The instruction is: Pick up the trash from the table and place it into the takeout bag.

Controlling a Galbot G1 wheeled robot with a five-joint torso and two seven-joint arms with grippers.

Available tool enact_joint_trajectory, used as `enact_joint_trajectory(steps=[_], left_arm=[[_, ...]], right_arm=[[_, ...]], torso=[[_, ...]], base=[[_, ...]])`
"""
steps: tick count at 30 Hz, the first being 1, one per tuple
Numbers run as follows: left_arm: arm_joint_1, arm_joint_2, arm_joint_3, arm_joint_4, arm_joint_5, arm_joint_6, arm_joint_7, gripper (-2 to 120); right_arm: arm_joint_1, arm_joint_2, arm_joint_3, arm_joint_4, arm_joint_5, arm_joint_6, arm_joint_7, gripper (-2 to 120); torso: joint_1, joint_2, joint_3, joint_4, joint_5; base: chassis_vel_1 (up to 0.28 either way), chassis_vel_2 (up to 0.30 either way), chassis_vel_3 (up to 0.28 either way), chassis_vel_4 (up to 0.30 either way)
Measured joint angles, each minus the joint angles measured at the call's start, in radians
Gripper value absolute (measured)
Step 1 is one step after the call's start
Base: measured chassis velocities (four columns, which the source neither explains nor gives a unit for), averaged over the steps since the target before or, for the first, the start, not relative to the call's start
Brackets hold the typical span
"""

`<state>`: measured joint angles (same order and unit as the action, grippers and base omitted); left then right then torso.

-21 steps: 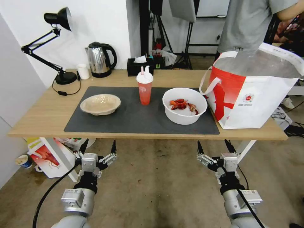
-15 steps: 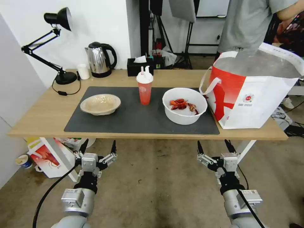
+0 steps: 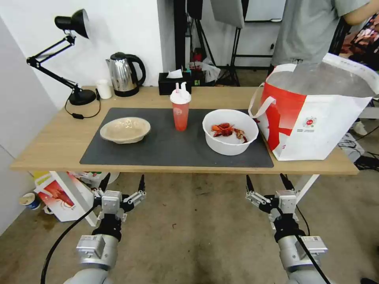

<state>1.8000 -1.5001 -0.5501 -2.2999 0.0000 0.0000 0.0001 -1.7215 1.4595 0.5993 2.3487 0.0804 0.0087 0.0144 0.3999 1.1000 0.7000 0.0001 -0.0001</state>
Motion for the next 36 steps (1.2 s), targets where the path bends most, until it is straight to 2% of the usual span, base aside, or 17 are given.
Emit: enact_joint_trajectory(steps=[6, 11, 21, 25, 31, 35, 36], left_arm=[[0.0, 0.0, 0.0, 0.0, 0.0, 0.0, 0.0, 100], [0.0, 0.0, 0.0, 0.0, 0.0, 0.0, 0.0, 100], [0.0, 0.0, 0.0, 0.0, 0.0, 0.0, 0.0, 100], [0.0, 0.0, 0.0, 0.0, 0.0, 0.0, 0.0, 100], [0.0, 0.0, 0.0, 0.0, 0.0, 0.0, 0.0, 100], [0.0, 0.0, 0.0, 0.0, 0.0, 0.0, 0.0, 100], [0.0, 0.0, 0.0, 0.0, 0.0, 0.0, 0.0, 100]], right_arm=[[0.176, -0.092, 0.114, 0.112, 0.187, 0.026, 0.036, 100], [0.303, -0.158, 0.196, 0.157, 0.32, 0.046, 0.061, 100], [0.32, -0.169, 0.21, 0.157, 0.352, 0.046, 0.064, 100], [0.331, -0.211, 0.259, 0.155, 0.499, -0.016, 0.055, 100], [0.341, -0.235, 0.277, 0.154, 0.574, -0.056, 0.05, 100], [0.387, -0.298, 0.239, 0.153, 0.676, -0.188, 0.043, 100], [0.387, -0.298, 0.239, 0.153, 0.676, -0.188, 0.043, 100]], torso=[[0.0, 0.0, 0.0, 0.0, 0.0003], [0.0, 0.0, 0.0, 0.0003, 0.0001], [0.0, 0.0, 0.0, -0.0002, 0.0004], [0.0, 0.0, 0.0, -0.0001, 0.0002], [0.0, 0.0, 0.0, -0.0003, 0.0003], [0.0, 0.0, 0.0, 0.0001, 0.0001], [0.0, 0.0, 0.0, 0.0001, 0.0001]], base=[[0.0, 0.0, 0.0, 0.0], [0.0, 0.0, 0.0, 0.0], [0.0, 0.0, 0.0, 0.0], [0.0, 0.0, 0.0, 0.0], [0.0, 0.0, 0.0, 0.0], [0.0, 0.0, 0.0, 0.0], [0.0, 0.0, 0.0, 0.0]])
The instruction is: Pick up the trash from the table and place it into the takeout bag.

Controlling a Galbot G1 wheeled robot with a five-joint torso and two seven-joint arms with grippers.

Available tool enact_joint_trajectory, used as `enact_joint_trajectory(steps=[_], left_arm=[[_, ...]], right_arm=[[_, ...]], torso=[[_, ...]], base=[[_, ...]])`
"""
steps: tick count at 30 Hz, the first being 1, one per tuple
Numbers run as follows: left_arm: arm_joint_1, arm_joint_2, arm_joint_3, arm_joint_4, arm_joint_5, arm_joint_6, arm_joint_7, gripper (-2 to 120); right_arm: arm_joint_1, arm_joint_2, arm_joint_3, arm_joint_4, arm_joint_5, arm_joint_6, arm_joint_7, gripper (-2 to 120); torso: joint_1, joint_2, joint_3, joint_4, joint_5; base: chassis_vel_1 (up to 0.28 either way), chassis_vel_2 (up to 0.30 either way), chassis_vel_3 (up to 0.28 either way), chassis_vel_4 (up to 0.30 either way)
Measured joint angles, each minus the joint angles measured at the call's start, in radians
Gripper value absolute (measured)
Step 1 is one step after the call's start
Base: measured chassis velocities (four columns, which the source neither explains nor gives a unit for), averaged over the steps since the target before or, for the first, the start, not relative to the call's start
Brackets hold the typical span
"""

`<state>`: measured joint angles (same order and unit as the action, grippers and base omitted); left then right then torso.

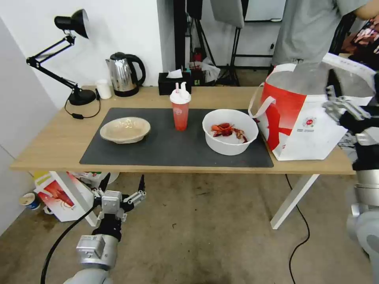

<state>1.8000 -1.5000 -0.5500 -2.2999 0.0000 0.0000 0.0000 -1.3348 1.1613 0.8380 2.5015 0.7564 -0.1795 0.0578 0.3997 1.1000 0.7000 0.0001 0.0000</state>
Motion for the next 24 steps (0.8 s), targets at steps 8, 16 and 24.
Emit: enact_joint_trajectory(steps=[8, 16, 24], left_arm=[[0.0, 0.0, 0.0, 0.0, 0.0, 0.0, 0.0, 100], [0.0, 0.0, 0.0, 0.0, 0.0, 0.0, 0.0, 100], [0.0, 0.0, 0.0, 0.0, 0.0, 0.0, 0.0, 100]], right_arm=[[0.019, -0.028, -0.019, 0.0, 0.045, -0.062, -0.004, 100], [0.124, -0.164, -0.074, -0.062, 0.184, -0.173, -0.014, 100], [0.22, -0.288, -0.126, -0.12, 0.306, -0.272, -0.023, 100]], torso=[[0.0, 0.0, 0.0, -0.0002, 0.0], [0.0, 0.0, 0.0, 0.0001, 0.0001], [0.0, 0.0, 0.0, -0.0001, 0.0002]], base=[[0.0, 0.0, 0.0, 0.0], [0.0, 0.0, 0.0, 0.0], [0.0, 0.0, 0.0, 0.0]])
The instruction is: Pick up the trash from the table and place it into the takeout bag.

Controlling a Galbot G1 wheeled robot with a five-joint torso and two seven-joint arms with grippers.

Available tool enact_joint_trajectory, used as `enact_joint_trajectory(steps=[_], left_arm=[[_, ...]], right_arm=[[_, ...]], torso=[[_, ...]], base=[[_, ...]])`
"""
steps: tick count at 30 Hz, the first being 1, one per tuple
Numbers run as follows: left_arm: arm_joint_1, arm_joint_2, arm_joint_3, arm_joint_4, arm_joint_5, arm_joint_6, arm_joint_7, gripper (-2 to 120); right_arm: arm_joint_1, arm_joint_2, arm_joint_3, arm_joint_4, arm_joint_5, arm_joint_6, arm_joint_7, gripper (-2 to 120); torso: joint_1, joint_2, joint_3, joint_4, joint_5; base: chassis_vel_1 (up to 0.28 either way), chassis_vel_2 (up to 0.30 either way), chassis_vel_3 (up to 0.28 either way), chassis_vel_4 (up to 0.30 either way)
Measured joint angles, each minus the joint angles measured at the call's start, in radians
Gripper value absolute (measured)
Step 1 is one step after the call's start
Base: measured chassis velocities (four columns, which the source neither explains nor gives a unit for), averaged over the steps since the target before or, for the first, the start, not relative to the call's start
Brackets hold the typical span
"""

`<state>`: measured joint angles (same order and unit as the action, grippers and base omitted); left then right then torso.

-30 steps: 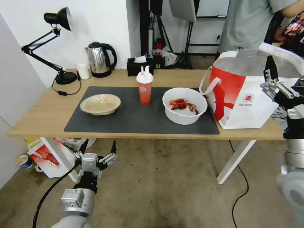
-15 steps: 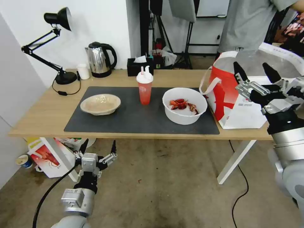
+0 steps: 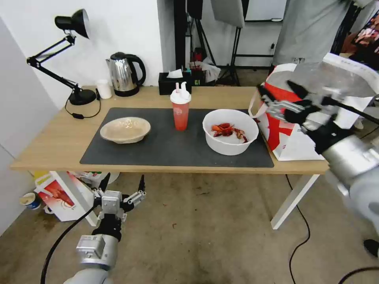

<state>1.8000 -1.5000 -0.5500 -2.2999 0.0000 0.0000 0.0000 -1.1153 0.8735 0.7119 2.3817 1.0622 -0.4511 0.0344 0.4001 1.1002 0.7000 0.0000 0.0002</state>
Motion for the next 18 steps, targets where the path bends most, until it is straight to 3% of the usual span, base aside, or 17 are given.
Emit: enact_joint_trajectory(steps=[9, 16, 18], left_arm=[[0.0, 0.0, 0.0, 0.0, 0.0, 0.0, 0.0, 100], [0.0, 0.0, 0.0, 0.0, 0.0, 0.0, 0.0, 100], [0.0, 0.0, 0.0, 0.0, 0.0, 0.0, 0.0, 100]], right_arm=[[0.019, -0.017, -0.015, -0.01, 0.015, -0.006, -0.005, 100], [0.185, -0.15, -0.133, -0.086, 0.094, -0.011, -0.052, 100], [0.271, -0.22, -0.194, -0.127, 0.135, -0.014, -0.076, 100]], torso=[[0.0, 0.0, 0.0, -0.0006, 0.0002], [0.0, 0.0, 0.0, 0.0001, -0.0003], [0.0, 0.0, 0.0, 0.0001, -0.0002]], base=[[0.0, 0.0, 0.0, 0.0], [0.0, 0.0, 0.0, 0.0], [0.0, 0.0, 0.0, 0.0]])
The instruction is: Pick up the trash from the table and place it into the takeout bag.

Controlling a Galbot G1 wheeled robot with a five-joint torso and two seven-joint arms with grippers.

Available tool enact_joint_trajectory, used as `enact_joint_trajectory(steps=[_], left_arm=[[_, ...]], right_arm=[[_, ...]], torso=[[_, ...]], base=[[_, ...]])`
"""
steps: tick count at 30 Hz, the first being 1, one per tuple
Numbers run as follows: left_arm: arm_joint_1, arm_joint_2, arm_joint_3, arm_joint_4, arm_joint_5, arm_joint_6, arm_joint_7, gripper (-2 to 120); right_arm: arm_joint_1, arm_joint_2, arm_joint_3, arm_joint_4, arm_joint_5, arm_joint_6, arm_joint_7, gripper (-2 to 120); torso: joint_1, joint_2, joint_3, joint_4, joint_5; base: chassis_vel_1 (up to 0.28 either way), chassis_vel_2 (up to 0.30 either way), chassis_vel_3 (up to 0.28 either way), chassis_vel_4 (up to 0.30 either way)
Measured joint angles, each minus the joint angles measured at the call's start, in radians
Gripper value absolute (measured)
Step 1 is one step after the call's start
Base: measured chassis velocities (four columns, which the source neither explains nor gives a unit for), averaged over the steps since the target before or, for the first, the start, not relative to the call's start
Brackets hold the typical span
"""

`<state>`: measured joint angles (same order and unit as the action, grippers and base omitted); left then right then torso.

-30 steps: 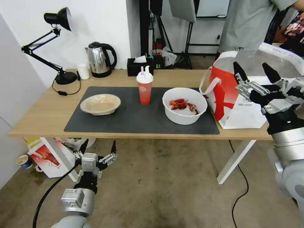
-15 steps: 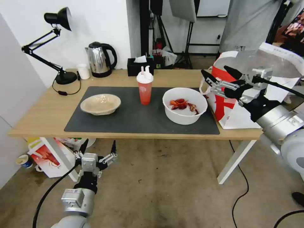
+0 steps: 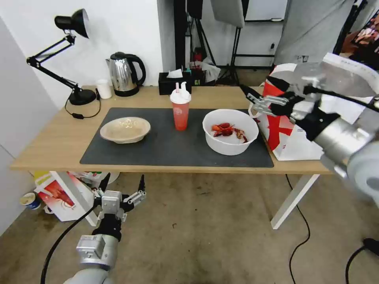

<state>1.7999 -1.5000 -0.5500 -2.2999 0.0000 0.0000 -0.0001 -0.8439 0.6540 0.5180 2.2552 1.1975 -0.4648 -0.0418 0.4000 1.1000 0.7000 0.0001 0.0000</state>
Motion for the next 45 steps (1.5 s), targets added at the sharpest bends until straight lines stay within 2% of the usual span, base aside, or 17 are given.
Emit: enact_joint_trajectory(steps=[4, 5, 7, 9, 12, 24, 25, 28, 32, 39, 45], left_arm=[[0.0, 0.0, 0.0, 0.0, 0.0, 0.0, 0.0, 100], [0.0, 0.0, 0.0, 0.0, 0.0, 0.0, 0.0, 100], [0.0, 0.0, 0.0, 0.0, 0.0, 0.0, 0.0, 100], [0.0, 0.0, 0.0, 0.0, 0.0, 0.0, 0.0, 100], [0.0, 0.0, 0.0, 0.0, 0.0, 0.0, 0.0, 100], [0.0, 0.0, 0.0, 0.0, 0.0, 0.0, 0.0, 100], [0.0, 0.0, 0.0, 0.0, 0.0, 0.0, 0.0, 100], [0.0, 0.0, 0.0, 0.0, 0.0, 0.0, 0.0, 100], [0.0, 0.0, 0.0, 0.0, 0.0, 0.0, 0.0, 100], [0.0, 0.0, 0.0, 0.0, 0.0, 0.0, 0.0, 100], [0.0, 0.0, 0.0, 0.0, 0.0, 0.0, 0.0, 100]], right_arm=[[0.066, -0.053, -0.047, -0.031, 0.031, -0.002, -0.019, 100], [0.119, -0.096, -0.084, -0.055, 0.055, -0.004, -0.033, 100], [0.143, -0.11, -0.085, -0.052, 0.05, -0.005, -0.032, 100], [0.169, -0.109, -0.115, -0.061, 0.038, -0.006, -0.058, 100], [0.223, -0.115, -0.172, -0.084, 0.026, -0.007, -0.102, 100], [0.514, -0.175, -0.46, -0.206, -0.025, -0.016, -0.322, 100], [0.514, -0.175, -0.46, -0.206, -0.025, -0.016, -0.322, 100], [0.61, -0.196, -0.552, -0.245, -0.041, -0.019, -0.391, 100], [0.667, -0.209, -0.606, -0.267, -0.049, -0.021, -0.431, 100], [0.862, -0.255, -0.792, -0.345, -0.079, -0.027, -0.571, 100], [0.916, -0.268, -0.843, -0.368, -0.087, -0.029, -0.608, 100]], torso=[[0.0, 0.0, 0.0, 0.0, 0.0], [0.0, 0.0, 0.0, 0.0, 0.0], [0.0, 0.0, 0.0, 0.0, -0.0004], [0.0, 0.0, 0.0, -0.0008, 0.0012], [0.0, 0.0, 0.0, -0.0002, -0.0003], [0.0, 0.0, 0.0, -0.0001, 0.0], [0.0, 0.0, 0.0, -0.0001, 0.0], [0.0, 0.0, 0.0, -0.0001, 0.0], [0.0, 0.0, 0.0, -0.0002, 0.0001], [0.0, 0.0, 0.0, -0.0002, 0.0], [0.0, 0.0, 0.0, -0.0002, -0.0002]], base=[[0.0, 0.0, 0.0, 0.0], [0.0, 0.0, 0.0, 0.0], [0.0, 0.0, 0.0, 0.0], [0.0, 0.0, 0.0, 0.0], [0.0, 0.0, 0.0, 0.0], [0.0, 0.0, 0.0, 0.0], [0.0, 0.0, 0.0, 0.0], [0.0, 0.0, 0.0, 0.0], [0.0, 0.0, 0.0, 0.0], [0.0, 0.0, 0.0, 0.0], [0.0, 0.0, 0.0, 0.0]])
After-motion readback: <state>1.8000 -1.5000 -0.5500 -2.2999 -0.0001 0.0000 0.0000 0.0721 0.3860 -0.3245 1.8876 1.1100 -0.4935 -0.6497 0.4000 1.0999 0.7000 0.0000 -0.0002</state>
